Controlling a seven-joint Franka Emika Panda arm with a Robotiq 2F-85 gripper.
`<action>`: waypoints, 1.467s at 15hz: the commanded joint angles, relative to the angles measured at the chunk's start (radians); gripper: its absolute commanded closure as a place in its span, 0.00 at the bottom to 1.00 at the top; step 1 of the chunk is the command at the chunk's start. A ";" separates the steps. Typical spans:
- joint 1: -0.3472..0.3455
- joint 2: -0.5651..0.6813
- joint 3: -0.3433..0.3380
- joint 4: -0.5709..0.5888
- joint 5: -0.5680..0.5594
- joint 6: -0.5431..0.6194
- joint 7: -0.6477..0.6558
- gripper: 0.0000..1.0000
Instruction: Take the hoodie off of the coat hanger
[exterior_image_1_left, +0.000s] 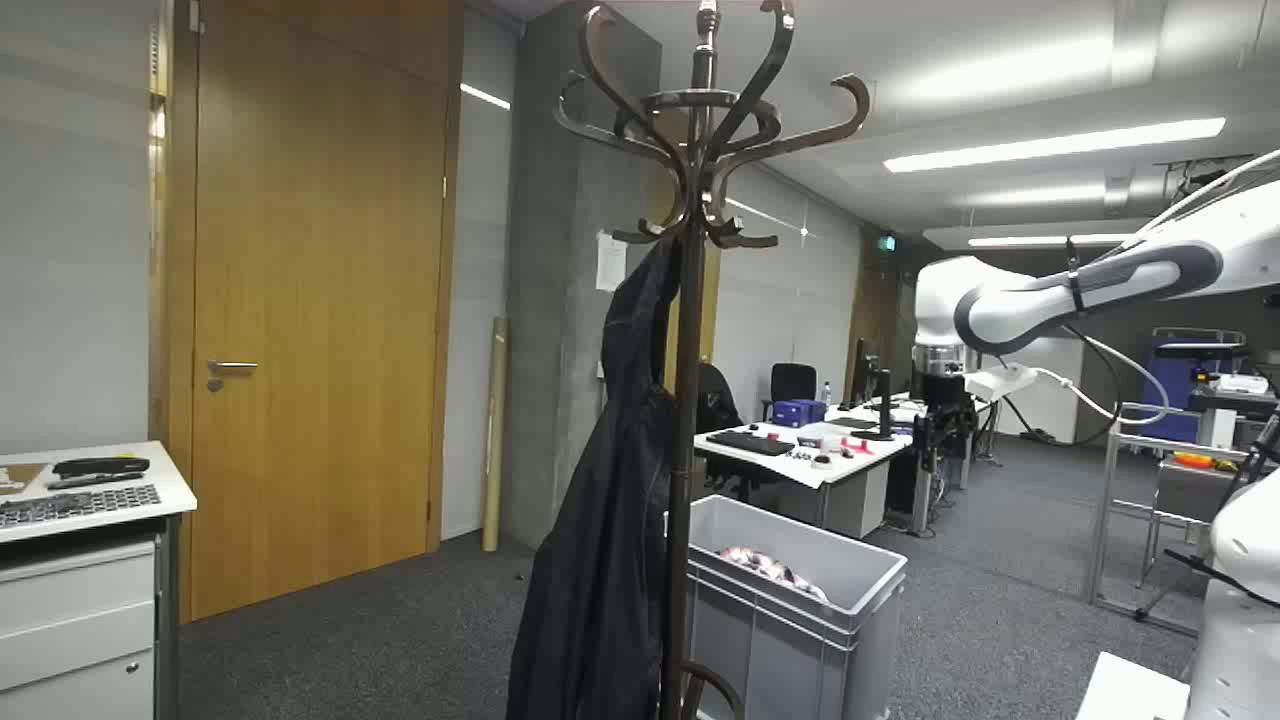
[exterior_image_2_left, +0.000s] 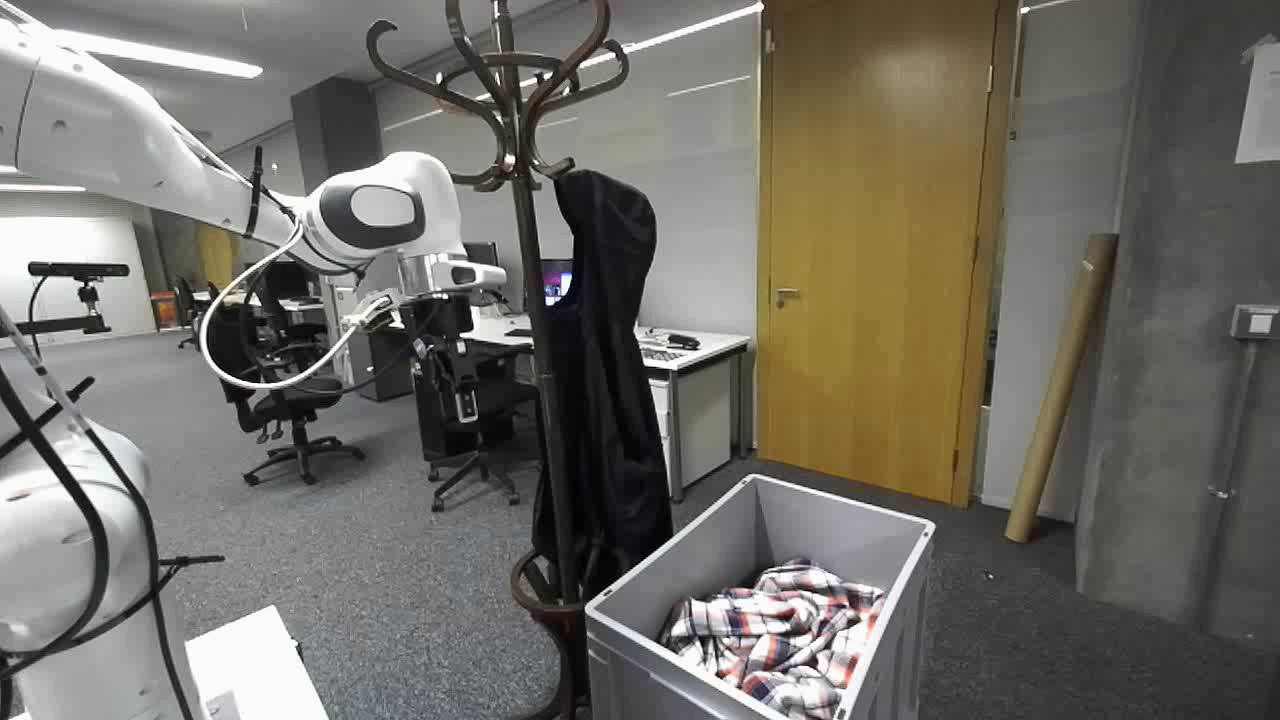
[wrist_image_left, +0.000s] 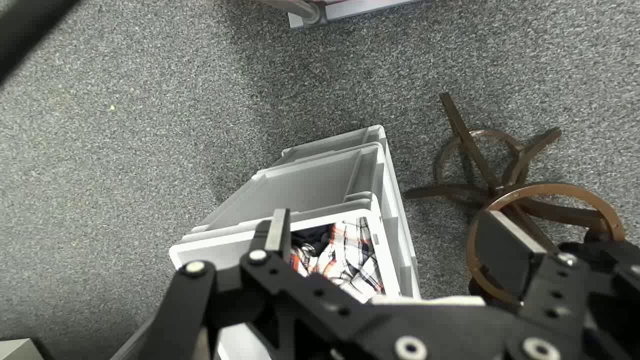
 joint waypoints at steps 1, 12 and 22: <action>0.014 0.001 -0.012 0.002 -0.007 -0.003 0.006 0.00; 0.012 0.000 -0.006 0.006 -0.023 0.003 0.006 0.00; -0.019 -0.003 -0.091 0.076 -0.107 0.367 -0.047 0.00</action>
